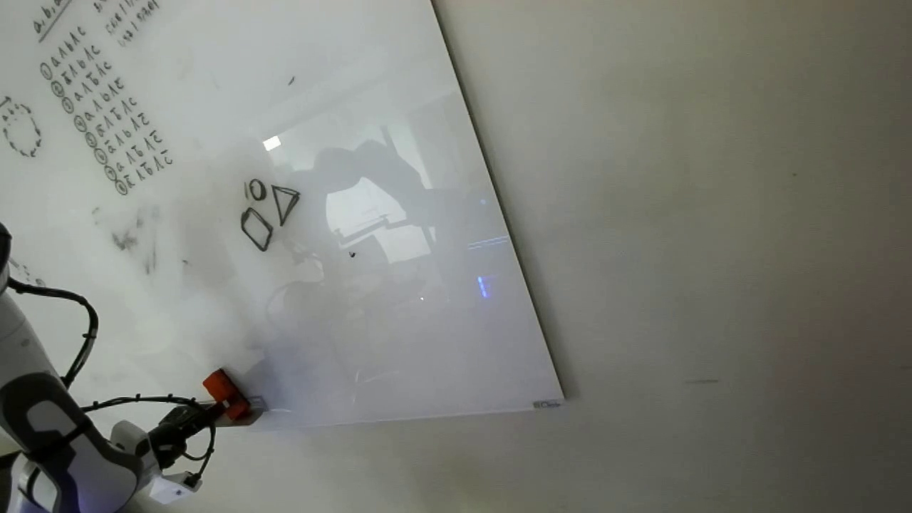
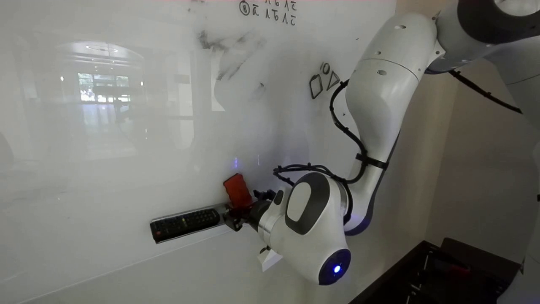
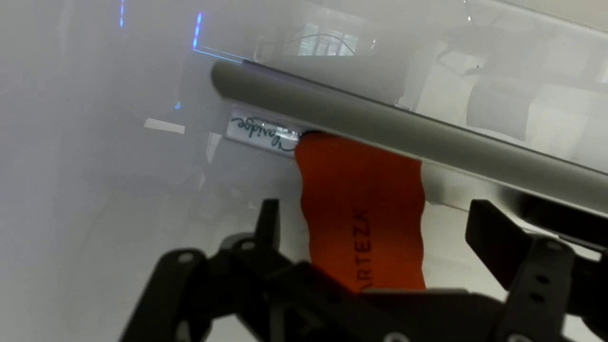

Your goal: Wipe the writing on the board with the orange duster.

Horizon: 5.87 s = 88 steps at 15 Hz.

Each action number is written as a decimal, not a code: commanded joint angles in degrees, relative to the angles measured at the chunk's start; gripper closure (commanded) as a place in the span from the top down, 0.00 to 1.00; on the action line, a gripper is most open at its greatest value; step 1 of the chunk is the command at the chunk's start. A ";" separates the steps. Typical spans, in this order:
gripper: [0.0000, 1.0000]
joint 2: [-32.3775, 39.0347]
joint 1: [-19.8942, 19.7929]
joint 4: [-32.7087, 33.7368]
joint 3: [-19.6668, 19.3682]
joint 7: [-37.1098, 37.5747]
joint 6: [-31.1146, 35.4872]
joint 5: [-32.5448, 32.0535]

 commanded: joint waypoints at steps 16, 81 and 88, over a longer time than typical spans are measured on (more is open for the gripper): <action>0.34 -1.87 0.08 -0.74 -0.31 -7.82 -0.05 0.10; 0.31 -77.30 -3.69 -28.07 -30.95 -33.64 41.08 20.19; 0.31 -74.56 -4.79 -23.44 -38.01 -32.88 48.27 16.78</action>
